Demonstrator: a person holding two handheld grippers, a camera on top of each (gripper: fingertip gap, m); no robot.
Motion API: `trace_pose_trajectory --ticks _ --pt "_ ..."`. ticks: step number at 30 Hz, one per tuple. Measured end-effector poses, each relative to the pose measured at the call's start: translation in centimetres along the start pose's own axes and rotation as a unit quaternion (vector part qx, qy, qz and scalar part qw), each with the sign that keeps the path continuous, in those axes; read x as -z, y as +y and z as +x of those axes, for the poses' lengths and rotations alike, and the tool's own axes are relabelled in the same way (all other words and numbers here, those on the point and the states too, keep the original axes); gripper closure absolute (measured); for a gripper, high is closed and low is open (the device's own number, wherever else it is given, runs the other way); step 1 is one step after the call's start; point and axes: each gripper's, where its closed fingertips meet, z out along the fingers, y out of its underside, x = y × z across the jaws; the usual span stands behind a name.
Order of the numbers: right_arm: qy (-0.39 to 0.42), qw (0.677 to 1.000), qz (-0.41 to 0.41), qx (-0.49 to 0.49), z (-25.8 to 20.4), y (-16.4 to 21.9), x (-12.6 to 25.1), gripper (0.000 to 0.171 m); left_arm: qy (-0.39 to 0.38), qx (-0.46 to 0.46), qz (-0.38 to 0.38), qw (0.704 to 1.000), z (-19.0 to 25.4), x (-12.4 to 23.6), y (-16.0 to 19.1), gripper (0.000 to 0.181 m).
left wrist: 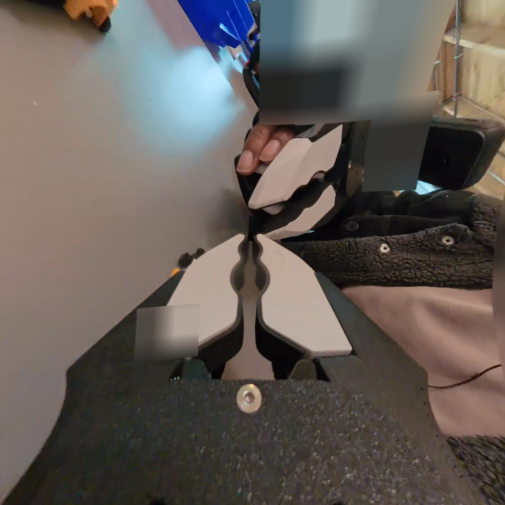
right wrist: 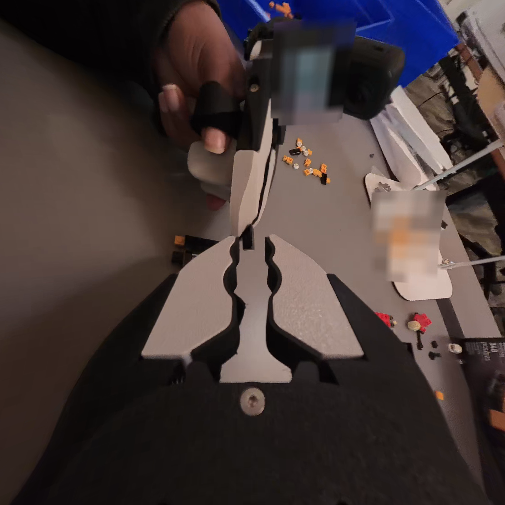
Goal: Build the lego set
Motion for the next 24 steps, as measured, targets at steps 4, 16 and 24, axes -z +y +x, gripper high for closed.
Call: trace_pose_trajectory --ticks 4,16,24 --pt "-0.046 0.999 -0.004 -0.006 -0.7 -0.3 -0.2 0.163 0.000 0.009 -0.014 1.000 -0.3 0.2 0.4 0.180" --pt "-0.149 0.975 -0.025 -0.162 -1.0 1.1 -0.3 0.169 -0.052 -0.105 -0.064 0.991 -0.7 0.3 1.3 0.165" --pt "-0.207 0.942 -0.098 -0.245 -2.8 3.5 -1.5 0.169 -0.183 -0.302 -0.169 0.920 -4.2 0.6 3.3 0.133"
